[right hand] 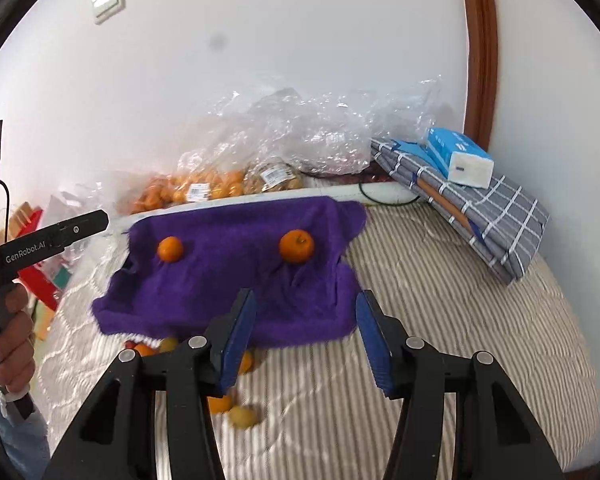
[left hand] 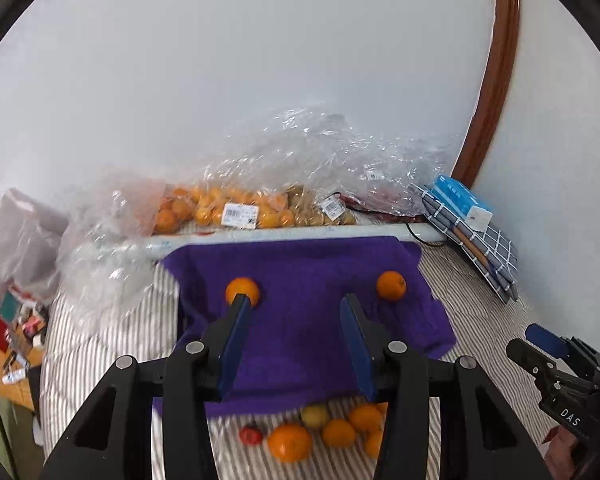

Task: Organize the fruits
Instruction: 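Withdraw both tools from the towel toward the remaining fruits, then grasp the small yellow fruit with the right tool while the left tool grasps the red apple, then lift the red apple with the left tool while the right tool carries the yellow fruit over the towel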

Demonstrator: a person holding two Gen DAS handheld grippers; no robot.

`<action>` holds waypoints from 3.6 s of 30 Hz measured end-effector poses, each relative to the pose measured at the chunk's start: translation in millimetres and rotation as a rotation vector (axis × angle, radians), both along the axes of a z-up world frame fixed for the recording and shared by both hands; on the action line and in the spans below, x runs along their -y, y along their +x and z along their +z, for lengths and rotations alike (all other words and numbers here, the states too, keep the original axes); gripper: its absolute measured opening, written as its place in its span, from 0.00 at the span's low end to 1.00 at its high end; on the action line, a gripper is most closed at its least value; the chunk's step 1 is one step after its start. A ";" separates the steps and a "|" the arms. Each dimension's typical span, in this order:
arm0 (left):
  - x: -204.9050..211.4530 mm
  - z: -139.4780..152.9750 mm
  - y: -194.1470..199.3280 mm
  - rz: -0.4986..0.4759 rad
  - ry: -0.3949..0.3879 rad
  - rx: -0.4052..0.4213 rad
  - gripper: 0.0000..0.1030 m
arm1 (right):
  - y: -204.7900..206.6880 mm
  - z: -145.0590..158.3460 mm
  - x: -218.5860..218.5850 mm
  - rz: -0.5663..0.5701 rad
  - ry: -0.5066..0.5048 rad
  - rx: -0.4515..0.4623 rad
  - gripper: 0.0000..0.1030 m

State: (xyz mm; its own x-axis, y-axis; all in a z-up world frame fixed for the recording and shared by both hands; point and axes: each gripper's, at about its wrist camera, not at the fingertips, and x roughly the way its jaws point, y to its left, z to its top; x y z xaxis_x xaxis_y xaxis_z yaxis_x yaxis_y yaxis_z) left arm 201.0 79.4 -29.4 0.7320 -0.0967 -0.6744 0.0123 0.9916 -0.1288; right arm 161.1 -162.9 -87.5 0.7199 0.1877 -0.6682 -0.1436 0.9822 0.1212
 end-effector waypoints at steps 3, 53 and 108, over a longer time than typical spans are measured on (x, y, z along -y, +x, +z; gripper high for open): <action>-7.6 3.3 -19.9 0.020 -0.007 -0.005 0.43 | -15.5 0.9 -0.7 0.014 0.009 -0.003 0.52; -26.2 -142.5 -54.1 0.094 0.015 -0.167 0.50 | -39.5 -119.7 -15.7 0.155 -0.026 -0.063 0.26; -21.9 -127.1 -70.5 0.078 -0.082 0.039 0.23 | -46.7 -95.7 27.8 0.102 0.169 -0.027 0.26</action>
